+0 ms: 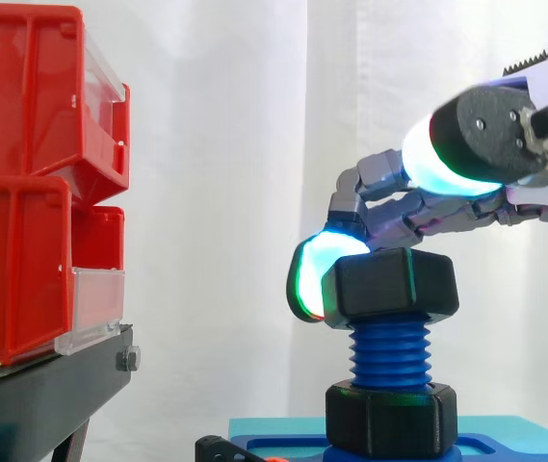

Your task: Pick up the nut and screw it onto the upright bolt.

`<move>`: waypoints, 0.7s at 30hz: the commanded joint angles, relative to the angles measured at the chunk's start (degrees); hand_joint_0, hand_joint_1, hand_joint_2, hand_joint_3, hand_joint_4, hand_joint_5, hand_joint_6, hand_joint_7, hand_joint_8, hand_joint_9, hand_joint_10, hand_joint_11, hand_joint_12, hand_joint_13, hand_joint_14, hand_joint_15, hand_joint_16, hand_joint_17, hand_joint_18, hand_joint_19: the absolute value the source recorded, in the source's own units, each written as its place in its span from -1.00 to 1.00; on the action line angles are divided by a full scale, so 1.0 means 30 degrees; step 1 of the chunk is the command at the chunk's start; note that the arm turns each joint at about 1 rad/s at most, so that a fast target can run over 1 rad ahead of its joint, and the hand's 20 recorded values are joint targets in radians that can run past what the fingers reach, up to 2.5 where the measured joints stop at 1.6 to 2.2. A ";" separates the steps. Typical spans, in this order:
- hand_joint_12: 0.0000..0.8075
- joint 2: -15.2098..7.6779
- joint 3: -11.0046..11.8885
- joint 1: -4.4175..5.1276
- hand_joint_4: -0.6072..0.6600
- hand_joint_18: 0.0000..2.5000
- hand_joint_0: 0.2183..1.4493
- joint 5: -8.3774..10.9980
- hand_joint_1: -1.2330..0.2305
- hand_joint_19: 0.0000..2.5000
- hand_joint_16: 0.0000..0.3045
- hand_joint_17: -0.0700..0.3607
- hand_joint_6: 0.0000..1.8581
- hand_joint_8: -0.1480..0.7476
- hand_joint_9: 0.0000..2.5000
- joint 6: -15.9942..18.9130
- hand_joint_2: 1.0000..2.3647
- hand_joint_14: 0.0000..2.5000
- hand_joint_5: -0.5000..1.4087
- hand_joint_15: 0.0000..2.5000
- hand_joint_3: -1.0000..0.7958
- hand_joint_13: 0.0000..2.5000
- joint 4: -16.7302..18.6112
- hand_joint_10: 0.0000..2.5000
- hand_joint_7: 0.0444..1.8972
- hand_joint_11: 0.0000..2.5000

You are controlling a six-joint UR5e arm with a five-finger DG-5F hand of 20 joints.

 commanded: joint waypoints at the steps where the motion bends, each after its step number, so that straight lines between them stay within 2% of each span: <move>1: -0.17 0.0003 -0.0001 -0.0088 0.35 -1.00 -0.56 -0.0001 0.40 -1.00 -0.73 -0.25 -0.46 0.02 -0.72 0.0000 -1.00 -1.00 -0.62 -1.00 -0.44 -0.88 -0.0179 -1.00 0.36 -1.00; 5: -0.19 0.0003 -0.0001 -0.0205 0.35 -1.00 -0.55 -0.0089 0.37 -1.00 -0.75 -0.27 -0.46 0.02 -0.68 -0.0117 -1.00 -1.00 -0.61 -1.00 -0.44 -0.86 -0.0590 -1.00 0.42 -1.00; 14: -0.22 0.0032 0.0058 -0.0351 0.36 -1.00 -0.55 -0.0382 0.34 -1.00 -0.77 -0.31 -0.33 0.03 -0.62 -0.0146 -1.00 -1.00 -0.62 -1.00 -0.44 -0.81 -0.0707 -1.00 0.24 -1.00; 16: -0.22 0.0032 0.0233 -0.0381 0.34 -1.00 -0.55 -0.0499 0.34 -1.00 -0.77 -0.31 -0.34 0.04 -0.61 -0.0146 -1.00 -1.00 -0.62 -1.00 -0.44 -0.81 -0.0795 -1.00 0.26 -1.00; 19: -0.20 0.0003 0.0556 -0.0410 0.35 -1.00 -0.55 -0.0704 0.36 -1.00 -0.77 -0.30 -0.45 0.03 -0.63 -0.0205 -1.00 -1.00 -0.61 -1.00 -0.44 -0.82 -0.1146 -1.00 0.41 -1.00; 21: -0.19 0.0032 0.0731 -0.0469 0.35 -1.00 -0.56 -0.0821 0.38 -1.00 -0.76 -0.29 -0.46 0.03 -0.65 -0.0293 -1.00 -1.00 -0.62 -1.00 -0.44 -0.83 -0.1439 -1.00 0.32 -1.00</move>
